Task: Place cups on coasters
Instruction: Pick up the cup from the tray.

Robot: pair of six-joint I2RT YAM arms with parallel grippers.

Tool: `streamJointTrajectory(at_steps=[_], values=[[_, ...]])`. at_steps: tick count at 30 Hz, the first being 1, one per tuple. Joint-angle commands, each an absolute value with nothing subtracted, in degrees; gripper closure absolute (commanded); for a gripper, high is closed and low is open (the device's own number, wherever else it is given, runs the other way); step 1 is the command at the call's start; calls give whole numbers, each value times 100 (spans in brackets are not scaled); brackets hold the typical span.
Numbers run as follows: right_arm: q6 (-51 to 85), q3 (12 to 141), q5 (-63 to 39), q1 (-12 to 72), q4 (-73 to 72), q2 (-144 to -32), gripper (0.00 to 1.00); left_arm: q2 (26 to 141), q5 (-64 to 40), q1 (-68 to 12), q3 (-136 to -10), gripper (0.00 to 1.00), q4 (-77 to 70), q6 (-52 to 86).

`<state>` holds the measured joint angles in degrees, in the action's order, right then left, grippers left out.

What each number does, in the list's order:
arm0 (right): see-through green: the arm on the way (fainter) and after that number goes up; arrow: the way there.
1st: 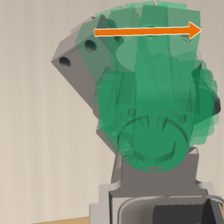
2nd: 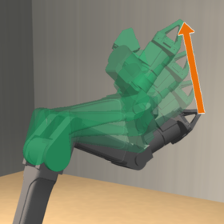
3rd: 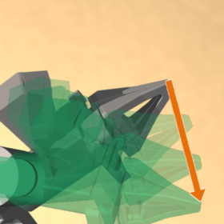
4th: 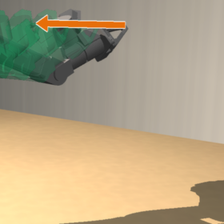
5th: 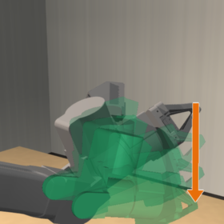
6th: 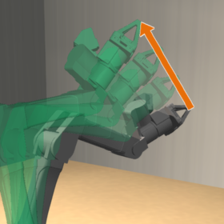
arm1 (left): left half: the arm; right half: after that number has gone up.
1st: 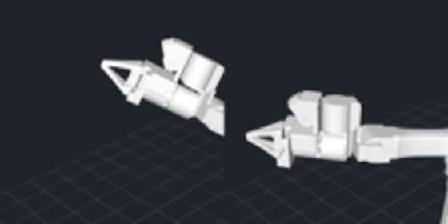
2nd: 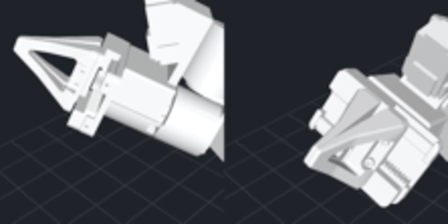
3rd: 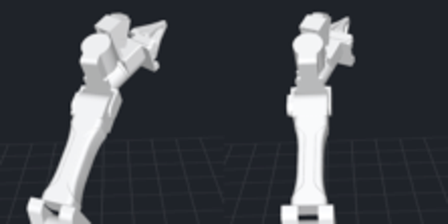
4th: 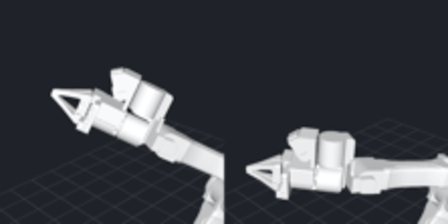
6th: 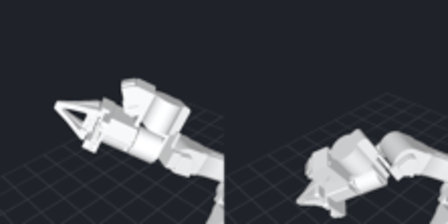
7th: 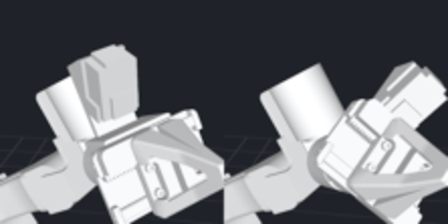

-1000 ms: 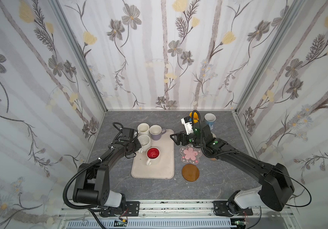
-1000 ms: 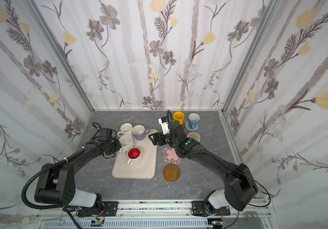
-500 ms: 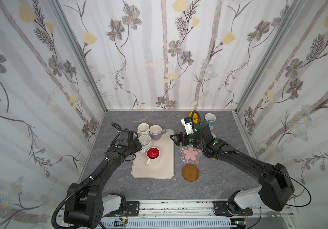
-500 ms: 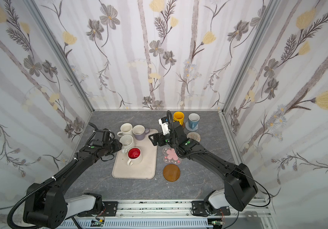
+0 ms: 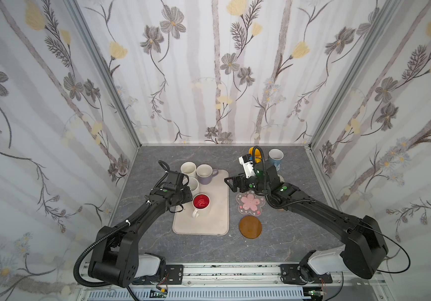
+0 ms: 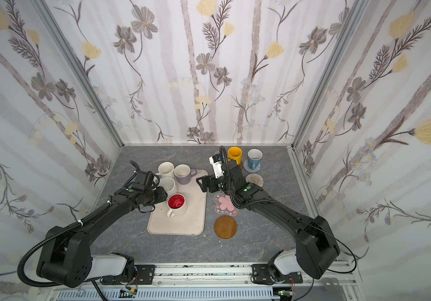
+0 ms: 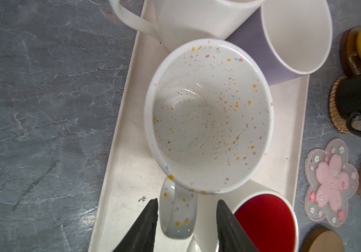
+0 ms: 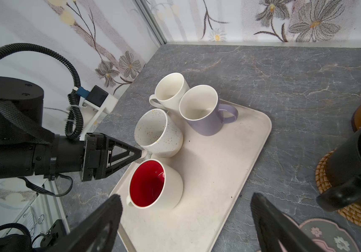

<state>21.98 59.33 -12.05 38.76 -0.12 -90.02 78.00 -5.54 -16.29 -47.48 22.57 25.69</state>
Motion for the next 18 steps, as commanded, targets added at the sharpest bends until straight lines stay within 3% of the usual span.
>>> streamJointTrajectory(at_steps=[1,10,18], values=[[2129,5935,-1181,3861,-34,-8998,7,7994,-236,-1643,-4854,54,2355,2486],[2083,5899,-1273,3775,-95,-9103,7,8508,272,-1794,-5045,59,2441,2487],[2089,5759,-1422,3663,-250,-9101,8,8672,414,-1837,-5117,75,2470,2492]])
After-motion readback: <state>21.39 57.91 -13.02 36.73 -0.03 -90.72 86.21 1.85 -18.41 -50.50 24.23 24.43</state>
